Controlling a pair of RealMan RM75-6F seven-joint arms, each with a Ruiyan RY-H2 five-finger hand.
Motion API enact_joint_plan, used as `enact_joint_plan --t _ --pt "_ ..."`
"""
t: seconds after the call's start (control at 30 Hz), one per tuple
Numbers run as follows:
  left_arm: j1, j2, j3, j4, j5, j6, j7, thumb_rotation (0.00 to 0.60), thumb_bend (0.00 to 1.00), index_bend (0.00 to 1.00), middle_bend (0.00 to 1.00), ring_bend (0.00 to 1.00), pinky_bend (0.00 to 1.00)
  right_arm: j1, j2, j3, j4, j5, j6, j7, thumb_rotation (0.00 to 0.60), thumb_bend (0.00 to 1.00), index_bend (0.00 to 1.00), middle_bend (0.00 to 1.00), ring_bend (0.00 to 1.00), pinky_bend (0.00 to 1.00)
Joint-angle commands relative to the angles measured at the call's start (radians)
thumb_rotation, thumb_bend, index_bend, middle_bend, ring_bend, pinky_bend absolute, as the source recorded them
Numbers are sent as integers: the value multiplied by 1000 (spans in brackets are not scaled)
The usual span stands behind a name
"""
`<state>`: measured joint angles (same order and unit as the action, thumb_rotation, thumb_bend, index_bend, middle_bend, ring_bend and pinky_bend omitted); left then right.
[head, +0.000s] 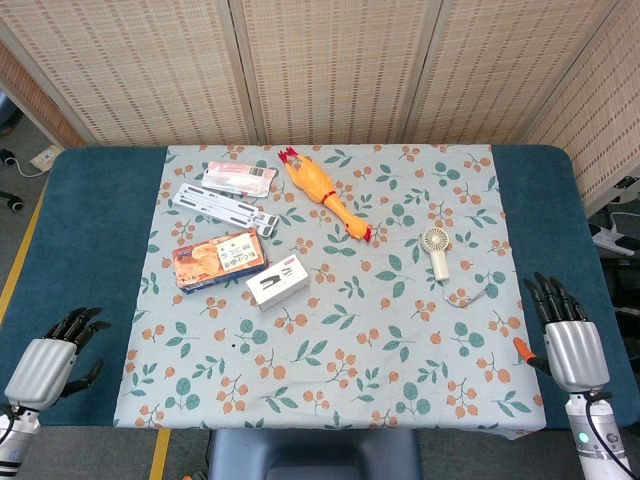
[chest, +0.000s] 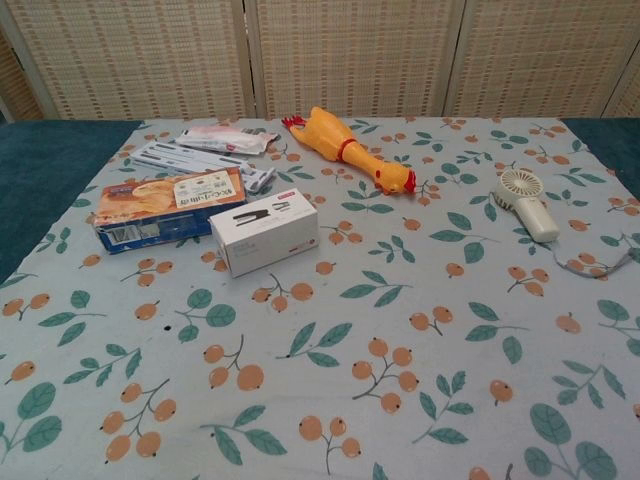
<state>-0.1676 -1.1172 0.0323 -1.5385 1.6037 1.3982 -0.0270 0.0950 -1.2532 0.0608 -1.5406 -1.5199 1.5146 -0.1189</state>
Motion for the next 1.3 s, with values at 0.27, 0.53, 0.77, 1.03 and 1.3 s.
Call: enact_joint_plan --t 0.27,0.53,0.77,1.03,1.3 --pt "7 9 1 -5 4 20 -12 600 385 252 117 95 299 7 0 -3 -5 -8 -20 18 600 124 0 7 0 184" --pt "1 2 -6 7 0 16 -30 600 385 252 121 97 300 16 -62 29 97 -42 41 53 600 399 132 388 140 310" --pt "13 24 1 -8 4 34 -55 600 385 252 121 98 301 53 -46 40 64 24 -69 24 600 605 222 780 534 648" --pt "26 33 -4 -17 -3 56 -62 600 384 252 124 98 301 194 31 101 -56 269 -375 -259 600 706 112 803 551 682" --pt "26 37 -3 -23 -6 48 -60 600 384 252 124 98 301 315 93 147 -121 522 -621 -251 600 750 83 804 551 683"
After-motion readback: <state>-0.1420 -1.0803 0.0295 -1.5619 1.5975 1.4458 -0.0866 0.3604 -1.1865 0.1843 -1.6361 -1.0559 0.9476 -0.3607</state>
